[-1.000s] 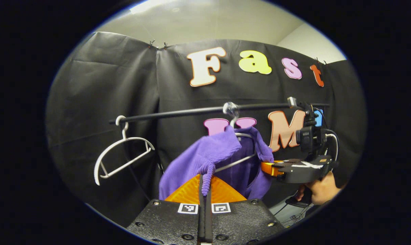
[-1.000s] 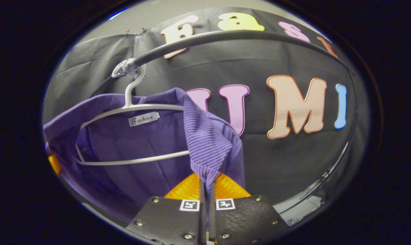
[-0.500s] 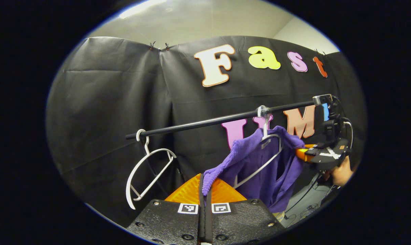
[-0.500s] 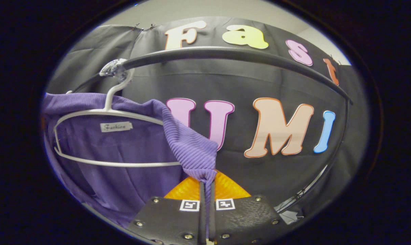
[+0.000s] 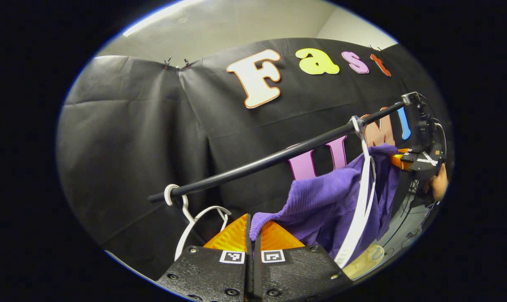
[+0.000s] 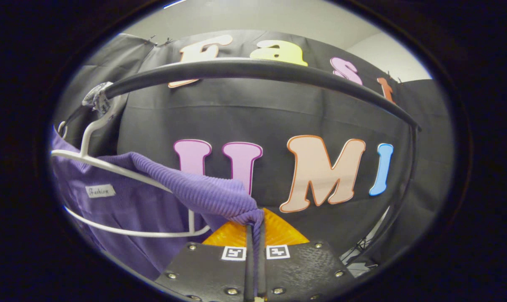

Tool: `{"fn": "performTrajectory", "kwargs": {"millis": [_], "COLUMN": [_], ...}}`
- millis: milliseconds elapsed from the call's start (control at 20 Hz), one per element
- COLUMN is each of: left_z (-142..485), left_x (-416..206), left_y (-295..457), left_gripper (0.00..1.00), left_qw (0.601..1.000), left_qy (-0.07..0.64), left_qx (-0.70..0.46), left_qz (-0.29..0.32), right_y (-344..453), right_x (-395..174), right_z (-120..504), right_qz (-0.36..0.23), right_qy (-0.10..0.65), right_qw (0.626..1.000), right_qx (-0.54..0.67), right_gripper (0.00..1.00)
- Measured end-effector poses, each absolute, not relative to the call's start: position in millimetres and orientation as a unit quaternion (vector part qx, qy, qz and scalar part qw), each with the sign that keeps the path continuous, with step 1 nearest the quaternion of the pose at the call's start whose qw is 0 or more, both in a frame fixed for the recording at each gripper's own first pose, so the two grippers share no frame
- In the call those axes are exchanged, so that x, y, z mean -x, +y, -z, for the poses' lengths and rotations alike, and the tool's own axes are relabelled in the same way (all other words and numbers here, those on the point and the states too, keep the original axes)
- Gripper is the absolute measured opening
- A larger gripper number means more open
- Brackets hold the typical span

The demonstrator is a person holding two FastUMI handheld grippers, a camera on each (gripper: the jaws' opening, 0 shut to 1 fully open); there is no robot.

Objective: Grasp the clothes on the hanger with both hands and then place them into the laundry hamper below.

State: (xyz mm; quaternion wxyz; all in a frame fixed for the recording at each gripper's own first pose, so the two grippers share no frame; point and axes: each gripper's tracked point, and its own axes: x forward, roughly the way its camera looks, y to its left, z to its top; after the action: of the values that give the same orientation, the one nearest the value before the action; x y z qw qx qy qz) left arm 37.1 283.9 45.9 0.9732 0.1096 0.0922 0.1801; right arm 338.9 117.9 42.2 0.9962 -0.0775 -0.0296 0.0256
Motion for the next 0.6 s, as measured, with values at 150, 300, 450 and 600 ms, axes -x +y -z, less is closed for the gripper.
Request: {"fn": "performTrajectory", "kwargs": {"millis": [150,300,450,600], "left_z": [-43.4,-35.8,-14.3,2.2], "left_x": [-60.2,-72.0,-84.6,-92.2], "left_y": [277.4,284.2,283.0,276.8], "left_gripper": [0.00,0.00,0.00,0.00], "left_qw": [0.984,0.988,0.990,0.992], "left_qy": [0.065,0.049,0.057,0.057], "left_qx": [-0.085,-0.062,-0.040,-0.043], "left_qz": [-0.145,-0.129,-0.121,-0.107], "right_y": [113.8,111.7,106.2,106.8], "right_x": [-352.9,-369.9,-382.7,-396.3], "right_z": [-45.4,-34.1,-21.9,-4.7], "right_qz": [-0.004,0.011,0.026,0.029], "right_qy": [-0.046,-0.041,-0.045,-0.036], "right_qw": [0.996,0.997,0.996,0.997], "right_qx": [0.075,0.070,0.067,0.068], "right_gripper": [0.04,0.03,0.04,0.03]}}
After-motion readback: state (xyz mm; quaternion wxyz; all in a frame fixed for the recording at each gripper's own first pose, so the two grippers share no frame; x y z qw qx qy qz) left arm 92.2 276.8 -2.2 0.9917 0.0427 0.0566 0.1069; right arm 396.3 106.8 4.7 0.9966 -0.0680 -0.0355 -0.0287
